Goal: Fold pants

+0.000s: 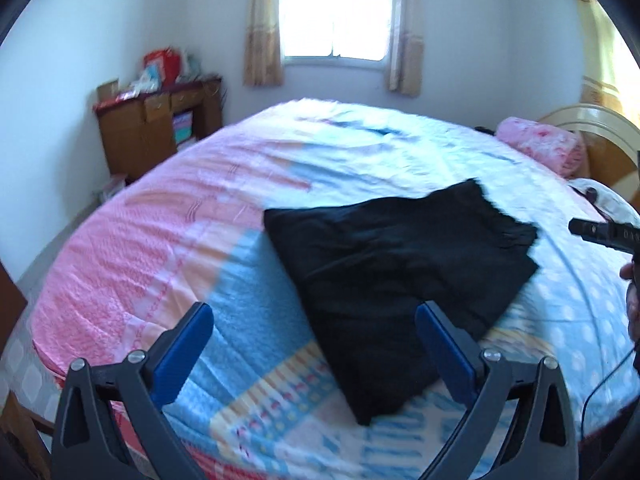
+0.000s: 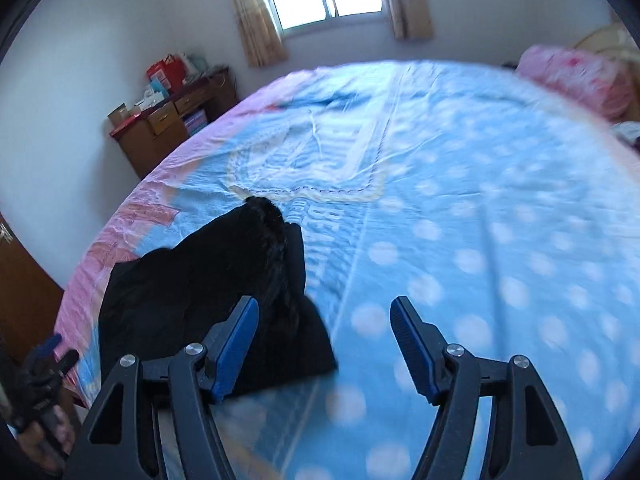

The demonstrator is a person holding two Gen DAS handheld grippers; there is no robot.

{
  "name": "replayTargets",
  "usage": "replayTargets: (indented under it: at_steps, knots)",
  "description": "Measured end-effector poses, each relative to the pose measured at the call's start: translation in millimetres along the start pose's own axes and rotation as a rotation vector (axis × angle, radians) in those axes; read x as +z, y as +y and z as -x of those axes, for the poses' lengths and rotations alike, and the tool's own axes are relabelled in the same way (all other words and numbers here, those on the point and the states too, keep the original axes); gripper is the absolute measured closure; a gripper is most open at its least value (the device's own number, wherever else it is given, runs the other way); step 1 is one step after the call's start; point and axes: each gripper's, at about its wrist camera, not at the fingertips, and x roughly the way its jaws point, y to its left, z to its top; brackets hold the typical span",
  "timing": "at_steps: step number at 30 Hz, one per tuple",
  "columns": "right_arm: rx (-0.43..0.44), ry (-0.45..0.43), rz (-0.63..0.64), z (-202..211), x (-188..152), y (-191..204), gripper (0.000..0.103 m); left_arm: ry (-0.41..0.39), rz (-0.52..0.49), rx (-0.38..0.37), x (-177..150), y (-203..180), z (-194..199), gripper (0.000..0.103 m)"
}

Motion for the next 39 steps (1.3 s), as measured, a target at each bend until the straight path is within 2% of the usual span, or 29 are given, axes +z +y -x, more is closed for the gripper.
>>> replayTargets:
  at_steps: [5,9,23,39]
  knots:
    - [0.020,-0.096,0.032,69,-58,40,0.029,-0.042,-0.054,-0.036,-9,-21,31,0.000]
    - [0.010,-0.141,0.044,91,-91,64,0.026,-0.057,-0.074,-0.066,-16,-32,42,0.000]
    - [-0.025,-0.207,0.043,138,-115,84,0.026,-0.074,-0.062,-0.171,-19,-46,75,0.000]
    - [-0.025,-0.242,0.060,159,-122,89,0.026,-0.092,-0.062,-0.169,-17,-51,84,0.000]
